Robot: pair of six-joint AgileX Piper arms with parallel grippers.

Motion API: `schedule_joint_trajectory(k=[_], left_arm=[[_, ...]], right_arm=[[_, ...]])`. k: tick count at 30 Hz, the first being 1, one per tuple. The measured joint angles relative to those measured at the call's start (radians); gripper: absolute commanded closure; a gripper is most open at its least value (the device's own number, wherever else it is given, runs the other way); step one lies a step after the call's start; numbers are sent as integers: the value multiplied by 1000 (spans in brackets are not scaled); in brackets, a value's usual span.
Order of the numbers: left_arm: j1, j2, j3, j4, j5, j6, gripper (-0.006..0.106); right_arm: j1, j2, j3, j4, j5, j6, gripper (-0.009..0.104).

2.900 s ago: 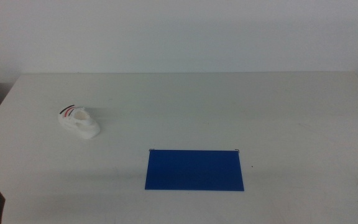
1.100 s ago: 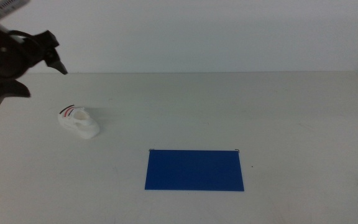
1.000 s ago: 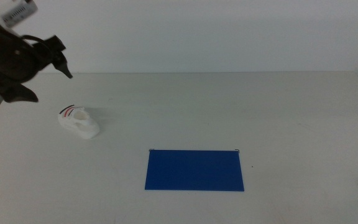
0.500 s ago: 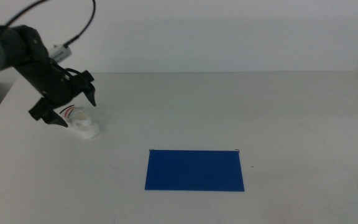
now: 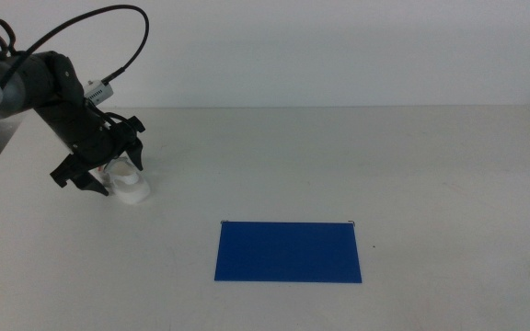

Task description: Use one arm to grab the shoe from the table and place it on the mat.

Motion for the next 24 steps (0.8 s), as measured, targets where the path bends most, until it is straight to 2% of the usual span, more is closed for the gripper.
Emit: schedule_joint_trajectory(k=[4,8,15,21,24], left_arm=[[0,0,-4,0,8,-2,80],[0,-12,-4,0,36,-4,101],[-30,-113,-4,64,144,-125,102],[-151,-205,-4,239,244,-286,102],[-235,-232,-4,269,269,-381,102]], right_arm=[[0,0,0,0,0,0,17],[0,0,0,0,0,0,17],[0,0,0,0,0,0,17],[0,0,0,0,0,0,17],[0,0,0,0,0,0,17]])
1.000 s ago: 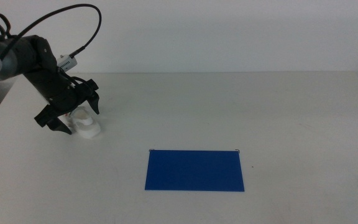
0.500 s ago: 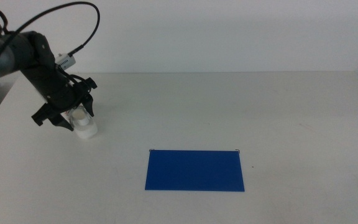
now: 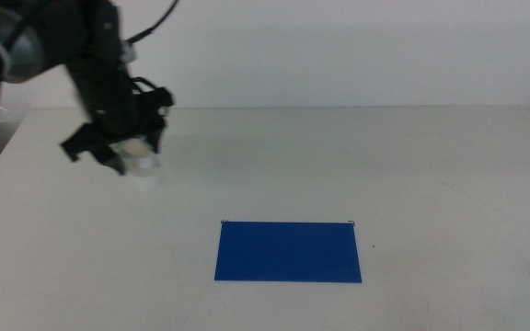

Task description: Use one arm to grab the shoe from the table and place it on the mat.

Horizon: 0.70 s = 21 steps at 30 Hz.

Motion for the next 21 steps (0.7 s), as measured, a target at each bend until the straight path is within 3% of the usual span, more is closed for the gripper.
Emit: schedule_joint_trajectory(k=[13,21], left_arm=[[-367,3,0,45,-118,-341,102],[-485,78,-3,47,-203,-436,102]], right_arm=[[0,0,0,0,0,0,17],[0,0,0,0,0,0,17]])
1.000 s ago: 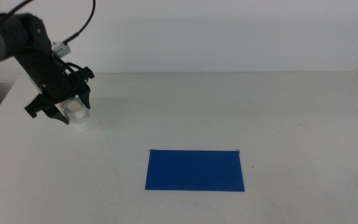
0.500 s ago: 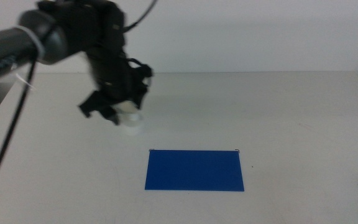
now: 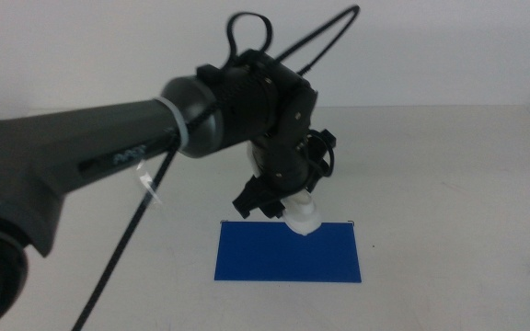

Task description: Use one arm to grab the shoe from the table and place it on the mat.

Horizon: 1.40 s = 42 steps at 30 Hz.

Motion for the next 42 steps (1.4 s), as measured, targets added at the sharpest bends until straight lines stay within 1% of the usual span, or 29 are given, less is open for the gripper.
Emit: schedule_joint_trajectory(k=[10,14,17,21,23,26,31,33,36,42], left_arm=[[-14,14,-14,17,1,-6,102],[-17,30,-53,16,15,-6,102],[-27,62,-121,15,74,-6,102],[-40,120,-222,-7,188,-23,102],[-44,141,-252,-9,238,-69,102],[-47,158,-266,-15,299,-198,102],[-47,160,-270,-13,320,-541,102],[-47,160,-271,-13,320,-646,102],[-47,163,-271,-6,320,-693,102],[-47,184,-271,1,320,-696,102]], right_arm=[[0,0,0,0,0,0,17],[0,0,0,0,0,0,17],[0,0,0,0,0,0,17],[0,0,0,0,0,0,17],[0,0,0,0,0,0,17],[0,0,0,0,0,0,17],[0,0,0,0,0,0,17],[0,0,0,0,0,0,17],[0,0,0,0,0,0,17],[0,0,0,0,0,0,17]])
